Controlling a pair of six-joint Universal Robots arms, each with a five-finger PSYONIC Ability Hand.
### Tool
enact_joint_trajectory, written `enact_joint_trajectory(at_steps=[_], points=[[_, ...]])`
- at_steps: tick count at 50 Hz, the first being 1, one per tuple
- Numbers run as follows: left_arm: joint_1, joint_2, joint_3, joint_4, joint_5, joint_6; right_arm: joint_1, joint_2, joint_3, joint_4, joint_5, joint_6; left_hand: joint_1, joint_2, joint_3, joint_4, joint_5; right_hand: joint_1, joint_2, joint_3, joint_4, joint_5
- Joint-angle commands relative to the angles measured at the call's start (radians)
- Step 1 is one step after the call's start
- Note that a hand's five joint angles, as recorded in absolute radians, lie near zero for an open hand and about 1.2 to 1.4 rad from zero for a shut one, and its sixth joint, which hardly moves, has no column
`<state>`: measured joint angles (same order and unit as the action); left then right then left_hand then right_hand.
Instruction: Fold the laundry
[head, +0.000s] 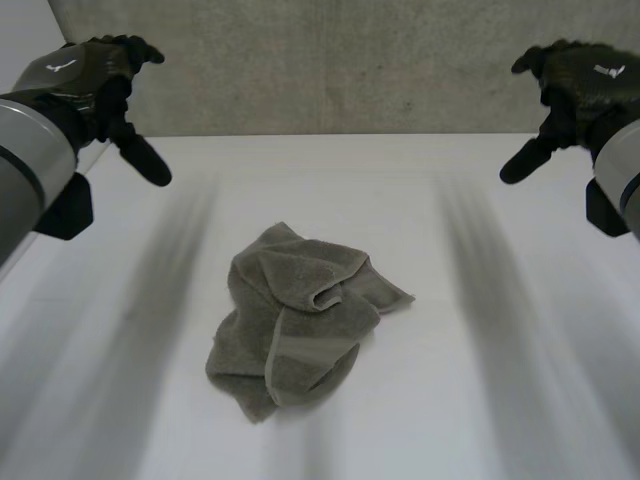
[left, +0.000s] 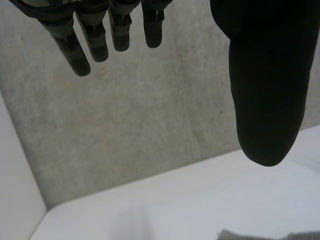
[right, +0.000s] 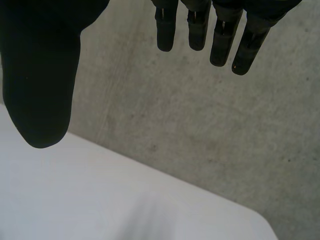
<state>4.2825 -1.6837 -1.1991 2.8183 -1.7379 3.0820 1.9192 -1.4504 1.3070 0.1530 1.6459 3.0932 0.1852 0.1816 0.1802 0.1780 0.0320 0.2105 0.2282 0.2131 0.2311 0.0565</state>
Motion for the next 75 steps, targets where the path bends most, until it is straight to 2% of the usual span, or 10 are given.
enact_joint_trajectory(at_steps=[1, 18, 25, 30, 36, 49, 57, 63, 68, 75], points=[[0.013, -0.008, 0.067, -0.169, 0.0, -0.019, 0.001, -0.001, -0.029, 0.019, -0.014, -0.008, 0.014, 0.017, 0.019, 0.021, -0.008, -0.036, -0.054, -0.039, -0.057, -0.056], [0.02, -0.001, 0.02, -0.168, 0.0, -0.095, 0.001, 0.068, -0.02, 0.011, -0.104, -0.077, 0.034, 0.038, 0.039, 0.041, 0.013, -0.036, -0.054, -0.039, -0.057, -0.056], [0.01, -0.004, -0.108, -0.151, 0.004, -0.313, 0.003, 0.194, -0.018, 0.014, -0.253, -0.311, 0.075, 0.079, 0.08, 0.082, 0.054, -0.036, -0.054, -0.039, -0.057, -0.056], [-0.009, -0.016, -0.194, -0.148, 0.001, -0.35, 0.006, 0.342, -0.038, -0.033, -0.395, -0.375, 0.075, 0.079, 0.08, 0.082, 0.054, -0.036, -0.054, -0.039, -0.057, -0.056], [-0.165, -0.106, -0.264, -0.116, -0.005, -0.373, 0.023, 0.471, -0.052, -0.168, -0.512, -0.375, 0.078, 0.082, 0.083, 0.085, 0.057, 0.027, 0.009, 0.024, 0.006, 0.006], [-0.282, -0.314, -0.241, -0.013, -0.014, -0.427, 0.093, 0.643, -0.08, -0.383, -0.525, -0.32, 0.207, 0.211, 0.212, 0.215, 0.186, 0.2, 0.183, 0.198, 0.18, 0.18], [-0.32, -0.407, -0.174, 0.015, -0.121, -0.414, 0.147, 0.703, -0.094, -0.452, -0.52, -0.281, 0.275, 0.279, 0.28, 0.282, 0.254, 0.3, 0.282, 0.297, 0.279, 0.279], [-0.322, -0.459, -0.161, 0.03, -0.15, -0.399, 0.181, 0.739, -0.121, -0.492, -0.511, -0.28, 0.624, 0.628, 0.629, 0.631, 0.603, 0.459, 0.441, 0.456, 0.438, 0.438], [-0.32, -0.476, -0.16, 0.098, -0.169, -0.343, 0.185, 0.786, -0.192, -0.494, -0.505, -0.278, 1.172, 1.175, 1.177, 1.179, 1.15, 1.185, 1.167, 1.183, 1.165, 1.165], [-0.311, -0.401, -0.042, 0.2, -0.238, -0.137, 0.185, 0.783, -0.326, -0.486, -0.434, -0.277, 1.211, 1.215, 1.216, 1.218, 1.19, 1.186, 1.168, 1.183, 1.165, 1.165]])
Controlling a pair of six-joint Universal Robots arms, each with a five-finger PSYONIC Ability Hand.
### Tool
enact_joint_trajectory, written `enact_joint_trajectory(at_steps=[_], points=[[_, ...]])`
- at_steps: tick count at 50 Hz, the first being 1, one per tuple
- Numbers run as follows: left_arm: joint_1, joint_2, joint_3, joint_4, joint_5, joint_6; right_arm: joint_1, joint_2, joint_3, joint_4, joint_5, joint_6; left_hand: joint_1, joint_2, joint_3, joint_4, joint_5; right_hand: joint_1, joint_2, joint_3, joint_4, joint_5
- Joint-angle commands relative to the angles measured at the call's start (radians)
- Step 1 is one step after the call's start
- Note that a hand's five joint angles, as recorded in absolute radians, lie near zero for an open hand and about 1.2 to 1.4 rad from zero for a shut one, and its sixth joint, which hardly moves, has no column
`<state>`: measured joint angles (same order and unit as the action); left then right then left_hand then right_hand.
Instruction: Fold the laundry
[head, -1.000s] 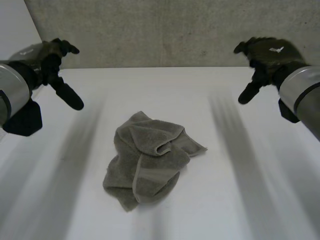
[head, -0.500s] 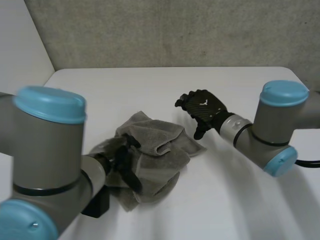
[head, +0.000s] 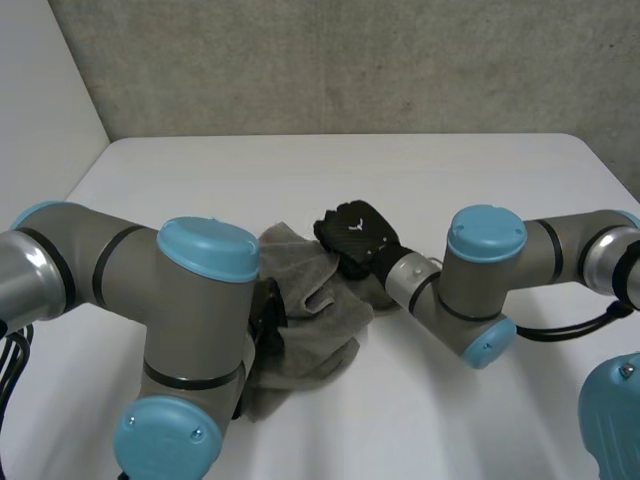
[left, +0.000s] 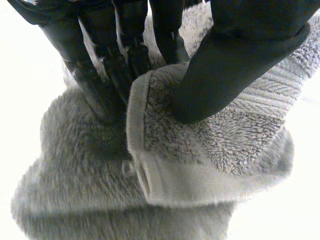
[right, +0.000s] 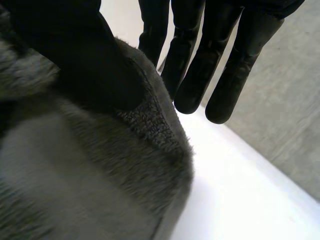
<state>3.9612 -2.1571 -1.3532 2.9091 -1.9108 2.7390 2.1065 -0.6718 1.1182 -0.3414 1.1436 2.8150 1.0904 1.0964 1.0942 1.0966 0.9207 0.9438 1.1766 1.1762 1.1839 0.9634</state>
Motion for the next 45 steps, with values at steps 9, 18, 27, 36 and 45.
enact_joint_trajectory(at_steps=[9, 18, 27, 36, 45], points=[[0.13, 0.135, 0.48, 0.251, -0.054, 0.594, -0.097, -0.156, -0.414, -0.037, 0.441, 0.004, 0.306, 0.3, 0.302, 0.3, 0.301, 0.452, 0.22, 0.22, 0.212, 0.258], [0.253, 0.151, 0.546, 0.544, 0.15, 0.975, -0.131, -0.354, -0.291, -0.11, 0.4, 0.018, 0.306, 0.3, 0.302, 0.3, 0.301, 0.452, 0.22, 0.22, 0.212, 0.258], [0.263, 0.16, 0.095, 0.593, 0.2, 0.949, -0.132, -0.417, 0.101, 0.013, 0.243, -0.002, 0.306, 0.3, 0.302, 0.3, 0.301, 0.452, 0.22, 0.22, 0.212, 0.258], [0.263, 0.1, -0.24, 0.665, 0.202, 0.946, -0.188, -0.373, 0.29, 0.223, 0.24, -0.118, 0.306, 0.3, 0.302, 0.3, 0.301, 0.452, 0.22, 0.22, 0.212, 0.258], [0.27, 0.135, -0.38, 0.667, 0.196, 0.938, -0.244, -0.377, 0.463, 0.272, 0.174, -0.14, 0.306, 0.3, 0.302, 0.3, 0.301, 0.452, 0.22, 0.22, 0.212, 0.258]])
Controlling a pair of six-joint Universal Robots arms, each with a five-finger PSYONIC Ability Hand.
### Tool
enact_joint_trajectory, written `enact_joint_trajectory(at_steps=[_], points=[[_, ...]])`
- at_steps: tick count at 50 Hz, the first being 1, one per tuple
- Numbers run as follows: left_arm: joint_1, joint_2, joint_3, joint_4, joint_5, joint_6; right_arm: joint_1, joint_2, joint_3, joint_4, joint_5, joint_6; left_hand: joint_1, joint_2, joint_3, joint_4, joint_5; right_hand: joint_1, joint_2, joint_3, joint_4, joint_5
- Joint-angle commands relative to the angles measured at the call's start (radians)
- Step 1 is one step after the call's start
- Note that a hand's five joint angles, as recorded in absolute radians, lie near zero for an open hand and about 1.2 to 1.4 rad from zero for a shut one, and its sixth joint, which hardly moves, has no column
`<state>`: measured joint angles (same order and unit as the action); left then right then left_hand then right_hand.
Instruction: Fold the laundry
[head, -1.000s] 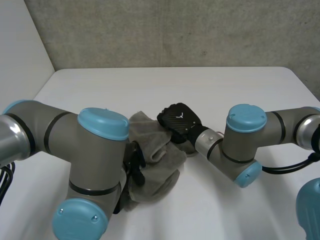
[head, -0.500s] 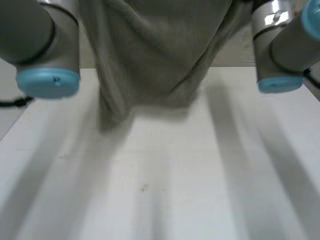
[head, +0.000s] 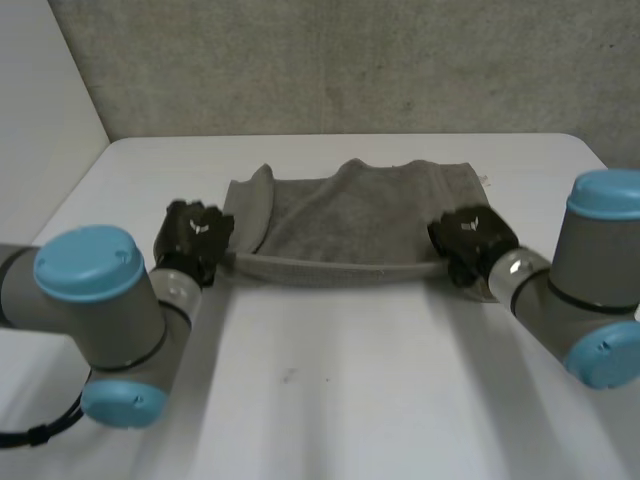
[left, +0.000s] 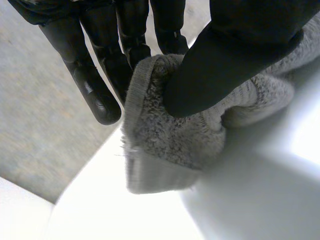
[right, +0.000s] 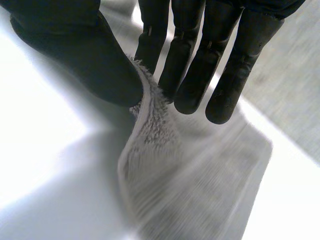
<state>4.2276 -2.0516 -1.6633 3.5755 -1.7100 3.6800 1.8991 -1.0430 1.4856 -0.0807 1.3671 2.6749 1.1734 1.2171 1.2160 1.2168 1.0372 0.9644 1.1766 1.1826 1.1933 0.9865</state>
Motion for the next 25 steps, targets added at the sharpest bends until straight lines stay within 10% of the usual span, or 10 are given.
enact_joint_trajectory(at_steps=[1, 5, 16, 25], points=[[0.002, 0.046, -0.082, 0.0, -0.007, -0.003, -0.044, -0.008, 0.102, 0.013, -0.057, 0.009, 0.223, 0.179, 0.18, 0.179, 0.185, 0.432, 0.22, 0.214, 0.203, 0.235], [-0.011, 0.099, -0.102, 0.0, -0.011, -0.005, -0.068, -0.012, 0.104, 0.012, -0.057, 0.068, 0.223, 0.179, 0.18, 0.179, 0.185, 0.409, 0.197, 0.191, 0.18, 0.213], [-0.003, 0.244, -0.093, -0.001, -0.011, -0.003, -0.227, -0.031, 0.093, 0.033, -0.065, 0.375, 0.223, 0.179, 0.18, 0.179, 0.185, -0.679, -0.891, -0.897, -0.908, -0.875], [0.074, 0.254, -0.104, 0.002, -0.004, -0.001, -0.284, -0.103, 0.087, 0.117, -0.141, 0.234, 0.223, 0.179, 0.18, 0.179, 0.185, -0.686, -0.898, -0.904, -0.915, -0.882]])
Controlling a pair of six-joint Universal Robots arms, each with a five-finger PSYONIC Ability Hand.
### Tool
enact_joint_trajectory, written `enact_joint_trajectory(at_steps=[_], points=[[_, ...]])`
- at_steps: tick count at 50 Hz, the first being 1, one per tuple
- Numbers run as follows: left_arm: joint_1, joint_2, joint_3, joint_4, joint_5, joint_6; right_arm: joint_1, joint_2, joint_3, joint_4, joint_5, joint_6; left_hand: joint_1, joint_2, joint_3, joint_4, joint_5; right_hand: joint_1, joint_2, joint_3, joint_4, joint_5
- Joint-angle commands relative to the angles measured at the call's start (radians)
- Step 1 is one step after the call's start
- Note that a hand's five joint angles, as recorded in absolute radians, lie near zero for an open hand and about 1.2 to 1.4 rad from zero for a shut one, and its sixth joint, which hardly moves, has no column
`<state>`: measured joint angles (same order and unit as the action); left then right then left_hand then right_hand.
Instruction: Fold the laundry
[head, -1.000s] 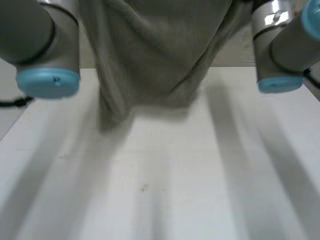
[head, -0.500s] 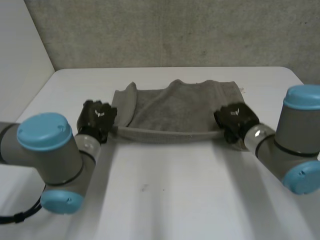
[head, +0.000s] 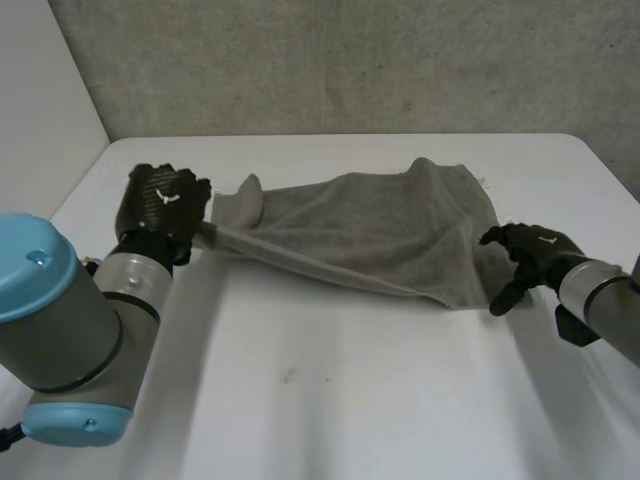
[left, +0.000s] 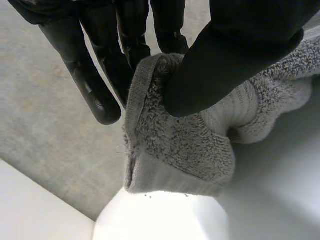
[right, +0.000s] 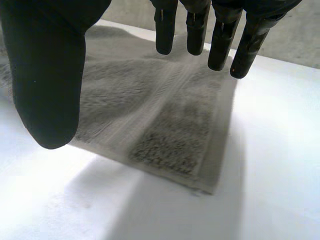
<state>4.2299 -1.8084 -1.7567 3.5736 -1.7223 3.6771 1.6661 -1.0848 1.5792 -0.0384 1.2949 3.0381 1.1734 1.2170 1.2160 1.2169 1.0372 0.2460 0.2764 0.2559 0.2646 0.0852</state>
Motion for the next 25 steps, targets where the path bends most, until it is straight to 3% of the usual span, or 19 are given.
enact_joint_trajectory(at_steps=[1, 5, 10, 25], points=[[0.071, 0.011, -0.01, 0.004, 0.009, 0.001, -0.057, -0.063, -0.011, 0.096, -0.098, -0.187, 0.223, 0.179, 0.18, 0.179, 0.185, 0.082, 0.052, 0.072, 0.064, 0.068], [0.084, -0.005, -0.012, 0.004, 0.009, 0.0, -0.06, -0.027, -0.033, 0.155, -0.149, -0.339, 0.223, 0.179, 0.18, 0.179, 0.185, 0.156, 0.125, 0.146, 0.137, 0.142], [0.084, -0.043, -0.017, 0.004, 0.009, 0.0, -0.055, 0.025, -0.034, 0.158, -0.158, -0.41, 0.223, 0.179, 0.18, 0.179, 0.185, 0.203, 0.172, 0.193, 0.184, 0.189], [0.084, -0.098, -0.03, 0.028, 0.01, 0.0, -0.048, 0.112, -0.057, 0.051, -0.161, -0.404, 0.223, 0.179, 0.18, 0.179, 0.185, 0.482, 0.451, 0.472, 0.463, 0.468]])
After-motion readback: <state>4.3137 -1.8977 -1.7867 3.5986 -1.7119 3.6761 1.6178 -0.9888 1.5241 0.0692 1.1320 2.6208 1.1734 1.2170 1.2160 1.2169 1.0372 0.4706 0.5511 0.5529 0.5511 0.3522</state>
